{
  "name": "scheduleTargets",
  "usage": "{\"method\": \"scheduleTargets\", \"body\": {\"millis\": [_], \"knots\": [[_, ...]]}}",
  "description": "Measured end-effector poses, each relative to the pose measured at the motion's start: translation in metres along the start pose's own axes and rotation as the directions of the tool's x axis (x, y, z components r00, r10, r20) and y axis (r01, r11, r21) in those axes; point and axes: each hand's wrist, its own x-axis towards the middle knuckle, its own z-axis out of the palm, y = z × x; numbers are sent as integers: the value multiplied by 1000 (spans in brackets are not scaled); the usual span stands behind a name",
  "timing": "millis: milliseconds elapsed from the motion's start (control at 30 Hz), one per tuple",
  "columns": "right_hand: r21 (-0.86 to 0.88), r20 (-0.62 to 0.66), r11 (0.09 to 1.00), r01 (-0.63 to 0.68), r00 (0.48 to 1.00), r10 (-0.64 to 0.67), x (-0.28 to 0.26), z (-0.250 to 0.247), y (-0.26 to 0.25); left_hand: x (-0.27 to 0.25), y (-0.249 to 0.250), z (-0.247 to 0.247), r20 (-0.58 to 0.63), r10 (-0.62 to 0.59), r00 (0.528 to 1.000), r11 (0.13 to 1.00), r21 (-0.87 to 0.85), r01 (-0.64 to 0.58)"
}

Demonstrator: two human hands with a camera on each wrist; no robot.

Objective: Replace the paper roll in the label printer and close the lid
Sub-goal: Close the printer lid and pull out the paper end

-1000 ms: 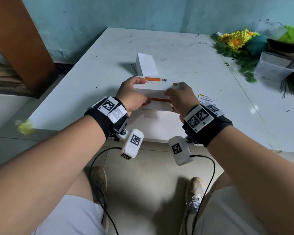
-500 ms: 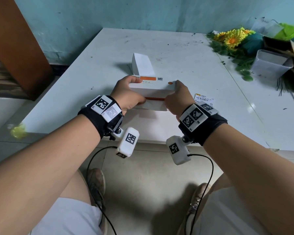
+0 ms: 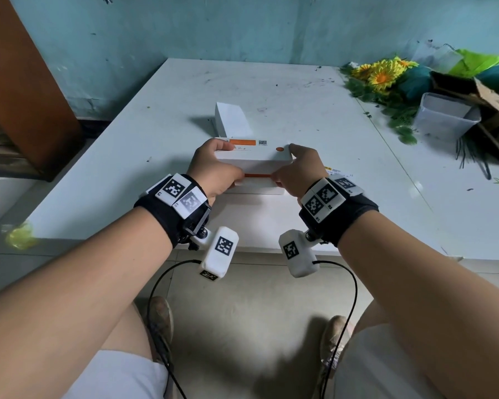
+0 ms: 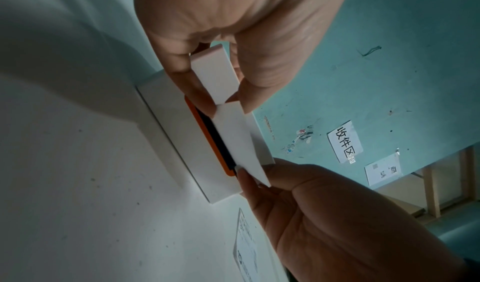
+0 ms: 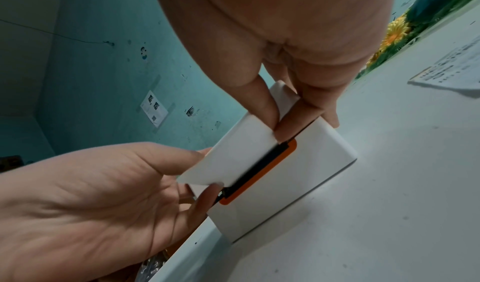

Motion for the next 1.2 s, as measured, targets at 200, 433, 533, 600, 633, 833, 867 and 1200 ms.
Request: {"method": "scheduleTargets", "body": {"millis": [200, 433, 533, 600, 633, 833, 867, 1200], "knots": [[-27, -36, 1000, 13, 999, -14, 3, 5, 3, -1, 0, -1, 3, -1, 1000, 1000, 15, 1], [-98, -52, 994, 44, 997, -50, 4, 8, 3, 1, -3, -4, 16, 15, 1000, 999, 31, -15], [-117, -49, 992, 52, 997, -58, 6, 9, 5, 3, -3, -4, 17, 19, 1000, 999, 27, -20], [-123, -48, 991, 52, 997, -59, 7, 8, 6, 4, -3, -5, 18, 10, 1000, 1000, 17, -10], [-127, -48, 990, 54, 997, -60, 7, 8, 6, 4, -3, -5, 15, 4, 1000, 1000, 18, -4], [-97, -51, 994, 43, 998, -48, 8, 11, 7, 5, -4, -4, 0, 18, 1000, 997, 80, -18], [-81, -53, 996, 40, 998, -45, 7, 11, 7, 6, -5, -4, -4, 25, 1000, 995, 96, -24], [-94, -22, 994, 59, 998, -62, 4, 4, 10, 11, -12, -3, 12, 59, 998, 989, 133, -60]]}}
